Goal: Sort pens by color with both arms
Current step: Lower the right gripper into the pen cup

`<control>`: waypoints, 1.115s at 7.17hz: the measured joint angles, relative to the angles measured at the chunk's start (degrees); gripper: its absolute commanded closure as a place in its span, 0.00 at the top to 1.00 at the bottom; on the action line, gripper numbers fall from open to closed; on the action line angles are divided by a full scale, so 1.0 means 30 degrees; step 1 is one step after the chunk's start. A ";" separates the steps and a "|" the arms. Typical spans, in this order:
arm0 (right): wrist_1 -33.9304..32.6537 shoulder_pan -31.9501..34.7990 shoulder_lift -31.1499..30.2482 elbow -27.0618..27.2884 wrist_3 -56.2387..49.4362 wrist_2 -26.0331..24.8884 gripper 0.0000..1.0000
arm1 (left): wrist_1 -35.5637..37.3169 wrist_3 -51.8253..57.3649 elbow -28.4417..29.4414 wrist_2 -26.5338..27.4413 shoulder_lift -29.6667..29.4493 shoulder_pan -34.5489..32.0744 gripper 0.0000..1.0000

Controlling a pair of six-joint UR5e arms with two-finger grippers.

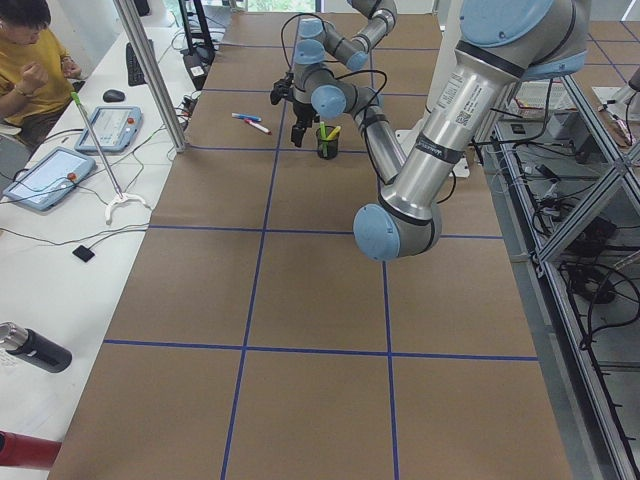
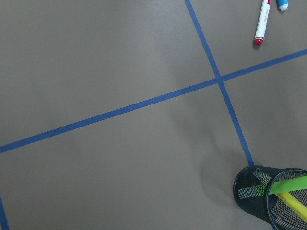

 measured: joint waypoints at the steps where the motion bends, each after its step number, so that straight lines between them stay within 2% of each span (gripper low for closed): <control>1: -0.0007 0.0105 0.0047 -0.0238 -0.0232 0.0520 0.46 | 0.0000 0.0000 -0.0032 0.0000 0.0001 0.0002 0.99; 4: -0.0047 0.0253 0.0127 -0.0337 -0.0203 0.1798 0.45 | 0.0012 0.0000 -0.0068 0.0000 0.0002 0.0008 0.99; 8: -0.0058 0.0186 0.0193 -0.0383 -0.0169 0.1857 0.44 | 0.0020 -0.0028 -0.0137 -0.0012 0.0002 0.0008 0.99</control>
